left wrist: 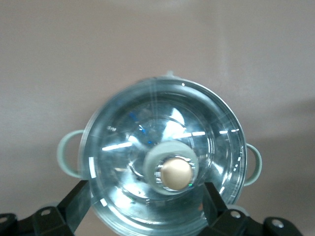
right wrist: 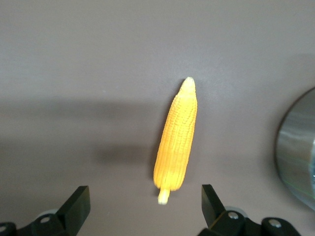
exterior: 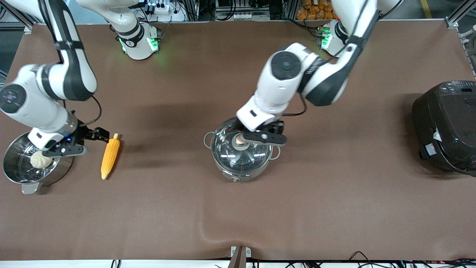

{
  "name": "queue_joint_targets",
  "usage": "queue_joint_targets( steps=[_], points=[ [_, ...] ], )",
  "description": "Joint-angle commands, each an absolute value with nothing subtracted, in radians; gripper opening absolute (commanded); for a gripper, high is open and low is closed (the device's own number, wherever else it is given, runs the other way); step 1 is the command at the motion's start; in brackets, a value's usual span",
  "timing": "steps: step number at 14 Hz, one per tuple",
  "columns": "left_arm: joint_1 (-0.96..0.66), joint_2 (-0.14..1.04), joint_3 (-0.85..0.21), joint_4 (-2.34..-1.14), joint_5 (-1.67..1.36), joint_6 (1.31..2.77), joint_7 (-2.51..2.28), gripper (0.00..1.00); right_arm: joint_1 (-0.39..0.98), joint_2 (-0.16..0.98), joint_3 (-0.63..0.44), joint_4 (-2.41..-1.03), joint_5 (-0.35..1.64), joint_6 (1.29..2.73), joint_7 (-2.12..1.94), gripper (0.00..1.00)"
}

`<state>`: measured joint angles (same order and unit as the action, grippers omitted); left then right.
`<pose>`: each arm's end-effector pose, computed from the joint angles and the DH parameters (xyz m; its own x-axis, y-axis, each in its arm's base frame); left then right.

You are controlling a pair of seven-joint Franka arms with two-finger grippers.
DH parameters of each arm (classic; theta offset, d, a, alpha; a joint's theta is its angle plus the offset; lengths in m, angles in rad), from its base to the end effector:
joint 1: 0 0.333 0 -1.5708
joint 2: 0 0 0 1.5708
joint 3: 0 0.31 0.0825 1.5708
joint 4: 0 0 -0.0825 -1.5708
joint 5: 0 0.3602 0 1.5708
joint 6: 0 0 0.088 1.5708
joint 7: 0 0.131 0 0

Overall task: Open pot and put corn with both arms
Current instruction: 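Grasp the glass lid knob with the left gripper while the right gripper grasps the corn, then lift the lid aside with the left gripper while the right gripper carries corn over pot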

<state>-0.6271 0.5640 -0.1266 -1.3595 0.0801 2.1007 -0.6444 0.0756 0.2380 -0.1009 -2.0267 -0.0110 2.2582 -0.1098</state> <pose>0.5346 -0.4697 0.3927 0.9828 -0.1087 0.1491 -0.1247 -0.9869 0.1023 0.5699 -0.0137 0.3170 0.9955 0.0940 -0.0090 0.0942 -0.9951 0.0314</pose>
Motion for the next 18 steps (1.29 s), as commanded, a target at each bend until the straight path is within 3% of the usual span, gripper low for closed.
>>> queue_joint_targets(
  steps=[1,4,10,13,14,16,18],
  points=[
    [-0.77,0.647,0.01,-1.275,0.115,2.097,-0.684,1.0,0.042,0.319,-0.101,-2.022,-0.017,2.334,-0.098,1.0],
    [-0.854,0.683,0.1,-1.273,0.115,2.112,-0.692,1.0,0.026,0.402,-0.101,-2.022,-0.011,2.378,-0.095,1.0],
    [-0.856,0.701,0.1,-1.278,0.117,2.138,-0.692,1.0,0.031,0.511,-0.101,-1.976,-0.011,2.388,0.046,1.0],
    [-0.856,0.703,0.097,-1.282,0.112,2.137,-0.699,1.0,0.008,0.554,-0.101,-1.963,-0.011,2.466,0.054,1.0],
    [-0.856,0.701,0.095,-1.282,0.104,2.137,-0.71,0.94,0.008,0.567,-0.101,-1.96,-0.009,2.473,0.058,0.97],
    [-0.856,0.701,0.094,-1.284,0.06,2.132,-0.756,0.0,0.009,0.571,-0.101,-1.953,-0.009,2.465,0.052,0.69],
    [-0.854,0.704,0.094,-1.287,0.055,2.132,-0.756,0.0,0.017,0.568,-0.101,-1.95,-0.011,2.459,0.054,0.47]
  ],
)
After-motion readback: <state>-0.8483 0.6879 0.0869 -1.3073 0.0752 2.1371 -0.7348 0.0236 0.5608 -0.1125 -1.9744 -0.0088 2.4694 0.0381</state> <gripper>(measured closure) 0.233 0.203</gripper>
